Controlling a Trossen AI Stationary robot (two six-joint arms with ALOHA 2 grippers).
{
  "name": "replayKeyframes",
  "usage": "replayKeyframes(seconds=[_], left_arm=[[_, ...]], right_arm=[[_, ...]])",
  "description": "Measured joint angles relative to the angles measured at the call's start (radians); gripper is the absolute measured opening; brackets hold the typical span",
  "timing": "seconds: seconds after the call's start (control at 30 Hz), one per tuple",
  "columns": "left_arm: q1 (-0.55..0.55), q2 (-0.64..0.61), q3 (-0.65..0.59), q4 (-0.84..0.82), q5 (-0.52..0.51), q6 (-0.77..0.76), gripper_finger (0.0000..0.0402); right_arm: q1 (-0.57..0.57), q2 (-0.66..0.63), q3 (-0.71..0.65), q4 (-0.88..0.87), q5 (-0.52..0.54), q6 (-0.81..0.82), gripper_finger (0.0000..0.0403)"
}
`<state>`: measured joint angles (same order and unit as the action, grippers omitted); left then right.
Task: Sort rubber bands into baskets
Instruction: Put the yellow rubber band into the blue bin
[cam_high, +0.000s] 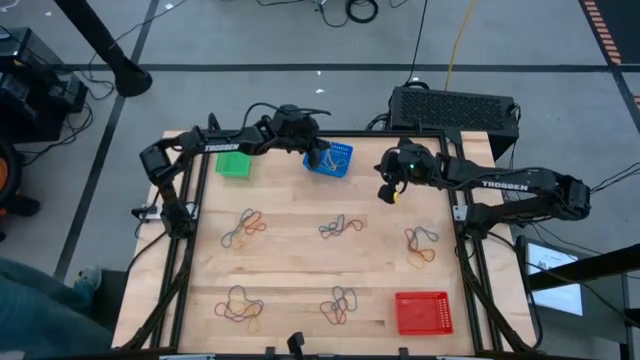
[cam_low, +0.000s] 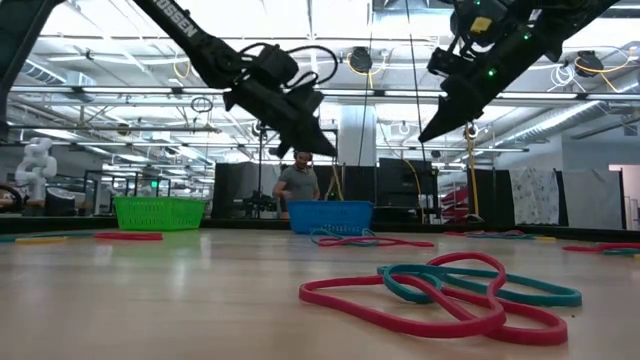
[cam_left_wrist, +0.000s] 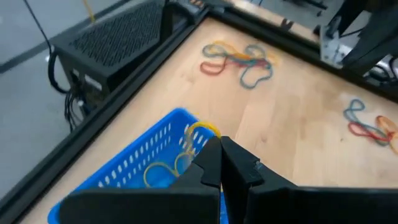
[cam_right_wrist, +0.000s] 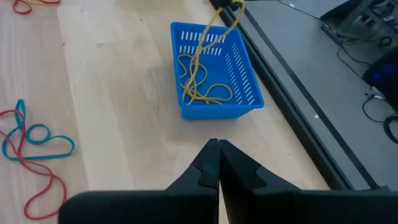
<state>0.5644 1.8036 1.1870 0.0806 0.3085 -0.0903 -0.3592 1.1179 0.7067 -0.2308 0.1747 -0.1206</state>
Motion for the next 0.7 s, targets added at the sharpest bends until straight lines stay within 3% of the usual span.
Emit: replayKeyframes(seconds=[0.3, 0.53, 0.7], left_arm=[[0.026, 0.005, 0.000, -0.060, -0.119, 0.027, 0.0000], [0.031, 0.002, 0.000, -0.088, -0.127, 0.045, 0.0002], [0.013, 0.002, 0.000, -0.093, -0.128, 0.049, 0.0036]], right_arm=[[0.000, 0.000, 0.000, 0.007, -0.009, 0.034, 0.0000], [0.000, 0.000, 0.000, 0.055, -0.051, 0.033, 0.0000], [0.000, 0.000, 0.000, 0.057, -0.051, 0.033, 0.0000]])
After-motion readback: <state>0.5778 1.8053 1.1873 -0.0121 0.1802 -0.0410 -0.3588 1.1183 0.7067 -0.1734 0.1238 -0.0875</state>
